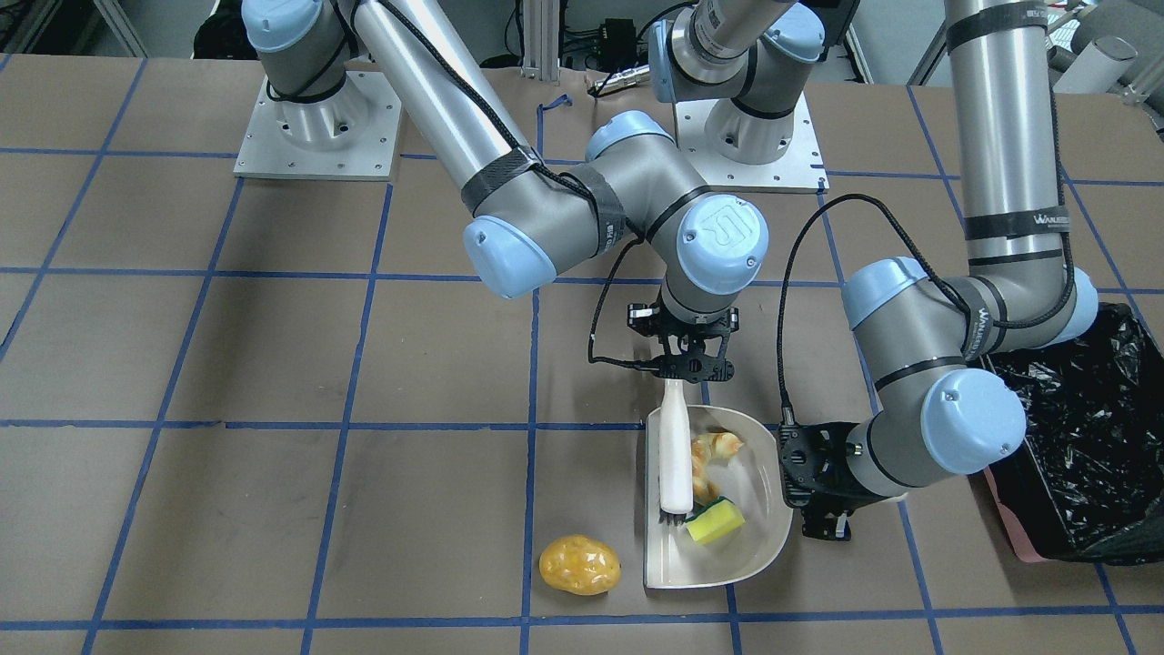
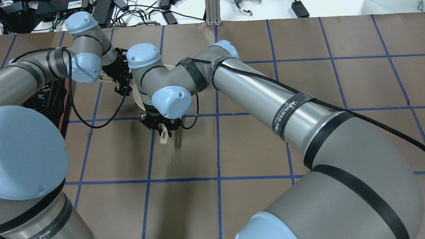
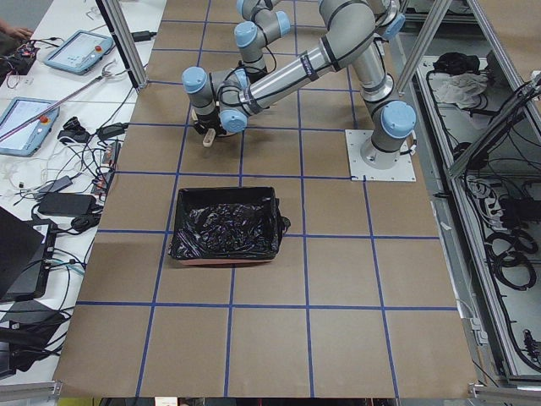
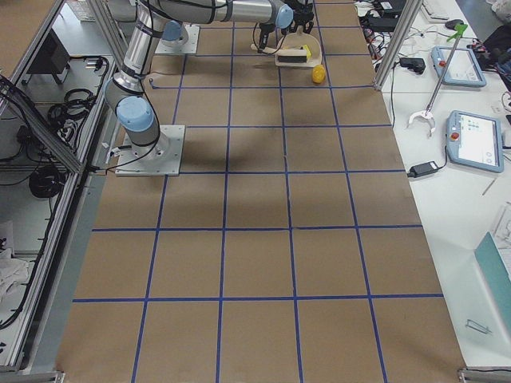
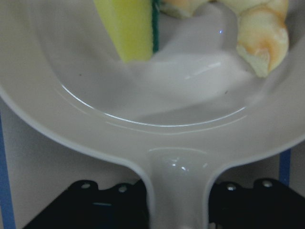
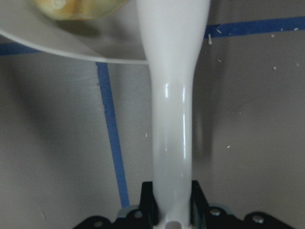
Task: Sweep and dump trash into bin
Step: 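Push the sponge and pastry into the dustpan with the right gripper's brush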
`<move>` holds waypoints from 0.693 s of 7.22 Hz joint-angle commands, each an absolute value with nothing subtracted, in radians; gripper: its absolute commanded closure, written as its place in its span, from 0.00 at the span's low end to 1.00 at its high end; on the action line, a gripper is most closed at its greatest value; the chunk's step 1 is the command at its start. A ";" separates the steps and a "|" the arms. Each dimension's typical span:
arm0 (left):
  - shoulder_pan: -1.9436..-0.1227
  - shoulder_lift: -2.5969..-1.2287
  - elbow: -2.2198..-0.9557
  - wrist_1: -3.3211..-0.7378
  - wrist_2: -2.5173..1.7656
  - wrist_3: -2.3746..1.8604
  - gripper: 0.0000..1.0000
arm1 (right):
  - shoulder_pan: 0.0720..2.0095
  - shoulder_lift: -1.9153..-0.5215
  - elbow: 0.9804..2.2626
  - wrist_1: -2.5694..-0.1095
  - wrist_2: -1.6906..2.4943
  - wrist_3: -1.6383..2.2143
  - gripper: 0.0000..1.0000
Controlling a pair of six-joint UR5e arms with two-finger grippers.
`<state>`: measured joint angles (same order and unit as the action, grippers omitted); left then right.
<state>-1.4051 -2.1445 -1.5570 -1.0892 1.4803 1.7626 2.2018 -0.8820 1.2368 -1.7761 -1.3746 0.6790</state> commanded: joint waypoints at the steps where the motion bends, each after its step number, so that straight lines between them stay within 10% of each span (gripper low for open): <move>1: -1.405 -2.145 -1.557 -1.089 1.480 1.763 1.00 | 2.226 -0.881 1.215 -1.778 -1.349 0.684 0.98; 5: -1.405 -2.145 -1.557 -1.089 1.480 1.763 1.00 | 2.247 -0.874 1.210 -1.795 -1.260 0.675 0.98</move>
<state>-1.4051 -2.1445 -1.5570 -1.0892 1.4803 1.7626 2.2459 -0.8734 1.2119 -1.7942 -1.2738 0.6787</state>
